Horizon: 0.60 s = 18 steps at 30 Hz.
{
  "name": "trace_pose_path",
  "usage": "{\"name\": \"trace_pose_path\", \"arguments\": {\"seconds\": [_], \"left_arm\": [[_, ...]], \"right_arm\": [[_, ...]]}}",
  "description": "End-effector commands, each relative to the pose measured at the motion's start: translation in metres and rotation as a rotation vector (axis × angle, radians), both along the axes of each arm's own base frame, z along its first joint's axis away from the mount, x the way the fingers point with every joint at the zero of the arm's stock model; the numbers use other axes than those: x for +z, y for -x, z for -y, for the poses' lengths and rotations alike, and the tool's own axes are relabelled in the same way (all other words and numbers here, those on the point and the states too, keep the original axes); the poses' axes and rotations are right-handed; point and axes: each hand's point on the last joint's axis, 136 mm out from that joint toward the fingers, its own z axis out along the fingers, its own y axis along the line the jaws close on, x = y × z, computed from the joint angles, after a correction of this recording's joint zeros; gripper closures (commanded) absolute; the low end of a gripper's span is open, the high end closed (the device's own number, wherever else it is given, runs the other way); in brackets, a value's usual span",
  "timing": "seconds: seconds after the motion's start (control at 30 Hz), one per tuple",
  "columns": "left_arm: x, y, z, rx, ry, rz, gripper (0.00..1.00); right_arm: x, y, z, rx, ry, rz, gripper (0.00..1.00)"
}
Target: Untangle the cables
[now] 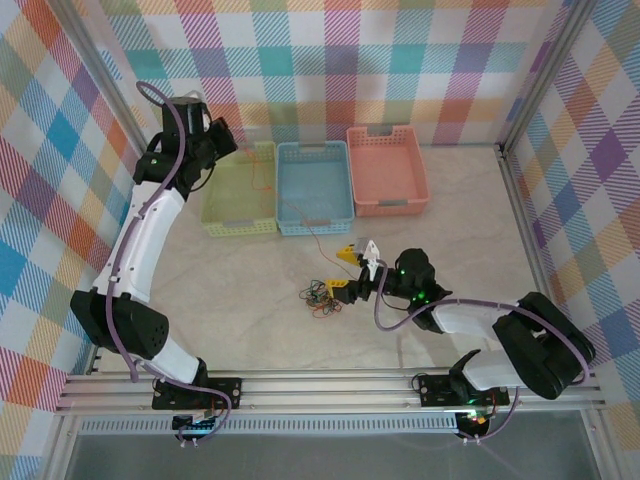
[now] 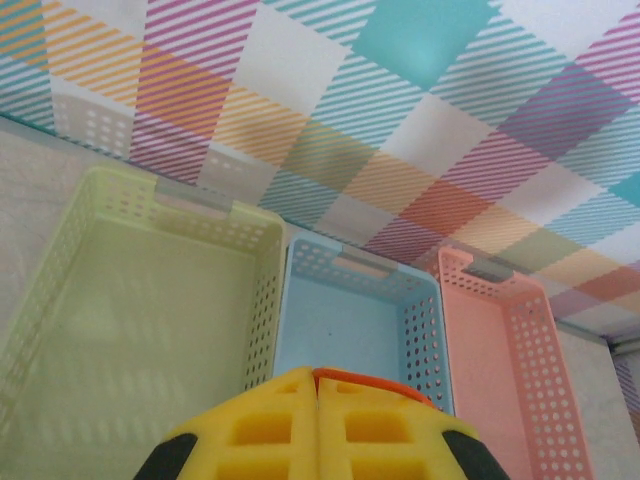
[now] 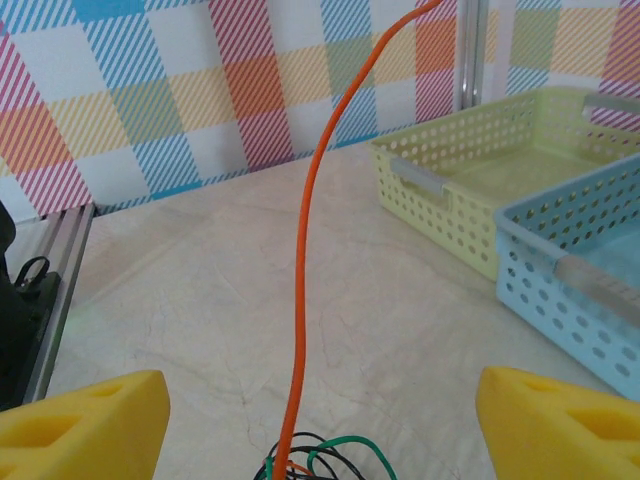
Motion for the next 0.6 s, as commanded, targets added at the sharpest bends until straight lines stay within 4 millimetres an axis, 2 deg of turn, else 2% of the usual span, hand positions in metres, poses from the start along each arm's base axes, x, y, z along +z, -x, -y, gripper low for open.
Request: {"name": "trace_pose_path", "arguments": {"seconds": [0.0, 0.2, 0.27, 0.37, 0.5, 0.57], "left_arm": [[0.032, 0.002, -0.019, 0.042, 0.024, 0.082, 1.00], [0.040, 0.012, -0.059, 0.132, 0.033, 0.090, 1.00], [0.044, 0.016, -0.073, 0.163, 0.044, 0.095, 1.00], [0.047, 0.022, -0.085, 0.183, 0.062, 0.099, 1.00], [0.050, 0.025, -0.087, 0.185, 0.072, 0.113, 1.00], [0.048, 0.024, -0.088, 0.188, 0.071, 0.107, 1.00]], "right_arm": [[0.019, -0.003, 0.007, -0.056, -0.040, 0.099, 0.19], [0.016, -0.029, 0.030, -0.269, -0.008, 0.108, 0.18], [0.014, -0.044, 0.049, -0.410, 0.011, 0.099, 0.18], [0.015, -0.053, 0.067, -0.521, 0.017, 0.113, 0.16], [0.013, -0.051, 0.063, -0.497, 0.022, 0.102, 0.16], [0.016, -0.042, 0.054, -0.417, 0.013, 0.122, 0.17]]}}
